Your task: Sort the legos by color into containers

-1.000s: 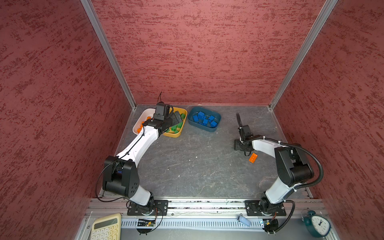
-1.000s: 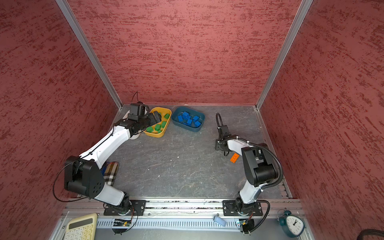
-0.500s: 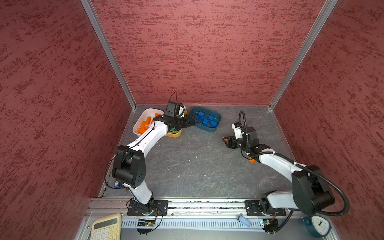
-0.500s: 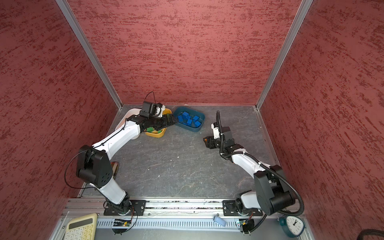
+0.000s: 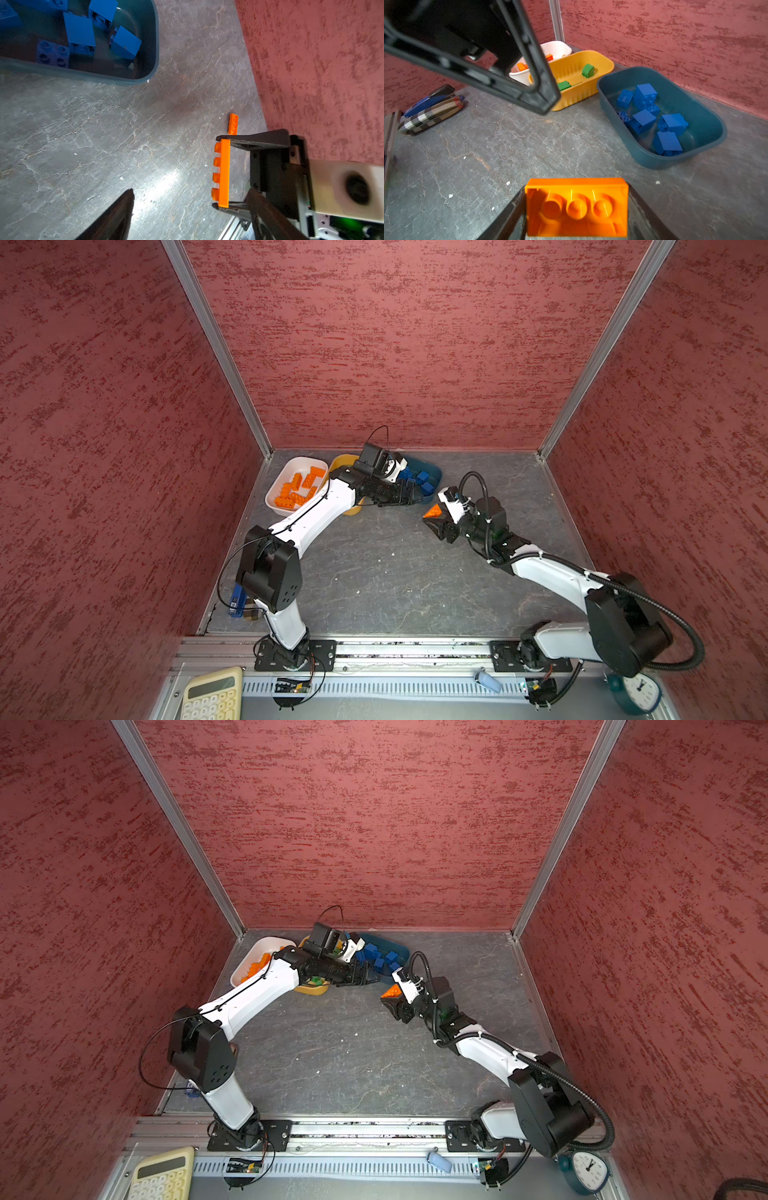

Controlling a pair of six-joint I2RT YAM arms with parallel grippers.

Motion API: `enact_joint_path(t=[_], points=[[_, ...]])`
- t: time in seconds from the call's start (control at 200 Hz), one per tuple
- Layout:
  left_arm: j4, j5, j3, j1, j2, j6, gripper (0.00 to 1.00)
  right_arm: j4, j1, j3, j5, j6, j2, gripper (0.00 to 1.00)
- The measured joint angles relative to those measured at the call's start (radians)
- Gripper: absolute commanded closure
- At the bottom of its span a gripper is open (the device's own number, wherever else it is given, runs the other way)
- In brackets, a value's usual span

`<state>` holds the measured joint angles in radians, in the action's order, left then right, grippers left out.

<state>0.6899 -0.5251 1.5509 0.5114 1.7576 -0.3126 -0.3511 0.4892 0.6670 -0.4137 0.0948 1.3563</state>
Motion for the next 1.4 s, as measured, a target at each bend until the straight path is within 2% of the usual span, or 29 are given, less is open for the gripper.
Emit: enact_joint_path(t=[0.301,0.456,0.511,0.581,0.621,0.681,0.746,0.771,0.801,0.816,0.907,1.022,1.403], points=[[0.08,-0.031,0.045,0.035,0.05,0.061,0.45,-0.034,0.048,0.04,-0.071,0.045,0.043,0.41],[0.107,-0.069,0.068,0.047,0.078,0.096,0.59,-0.05,0.061,0.064,-0.09,0.045,0.064,0.42],[0.119,-0.079,0.069,0.05,0.083,0.111,0.69,-0.054,0.064,0.065,-0.093,0.045,0.066,0.42],[0.133,-0.085,0.069,0.053,0.084,0.126,0.92,-0.056,0.065,0.065,-0.099,0.044,0.069,0.42],[0.14,-0.076,0.071,0.054,0.084,0.109,1.0,-0.057,0.066,0.065,-0.091,0.051,0.071,0.42],[0.148,-0.074,0.072,0.053,0.084,0.105,1.0,-0.058,0.069,0.065,-0.09,0.052,0.074,0.4],[0.155,-0.072,0.072,0.053,0.084,0.106,1.0,-0.058,0.071,0.065,-0.092,0.051,0.076,0.29],[0.156,-0.072,0.072,0.053,0.084,0.107,1.0,-0.059,0.072,0.065,-0.091,0.046,0.076,0.23],[0.156,-0.066,0.072,0.053,0.084,0.113,1.0,-0.059,0.072,0.065,-0.091,0.035,0.076,0.04],[0.156,-0.06,0.072,0.053,0.084,0.116,1.0,-0.06,0.072,0.065,-0.091,0.032,0.076,0.01],[0.155,-0.015,0.072,0.046,0.084,0.124,1.0,-0.064,0.072,0.064,-0.064,-0.005,0.072,0.01],[0.14,0.039,0.054,0.011,0.068,0.122,1.0,-0.062,0.072,0.032,0.044,-0.087,0.026,0.01],[0.042,0.26,-0.031,-0.284,-0.041,0.069,1.0,0.012,0.061,-0.175,0.49,-0.357,-0.272,0.01]])
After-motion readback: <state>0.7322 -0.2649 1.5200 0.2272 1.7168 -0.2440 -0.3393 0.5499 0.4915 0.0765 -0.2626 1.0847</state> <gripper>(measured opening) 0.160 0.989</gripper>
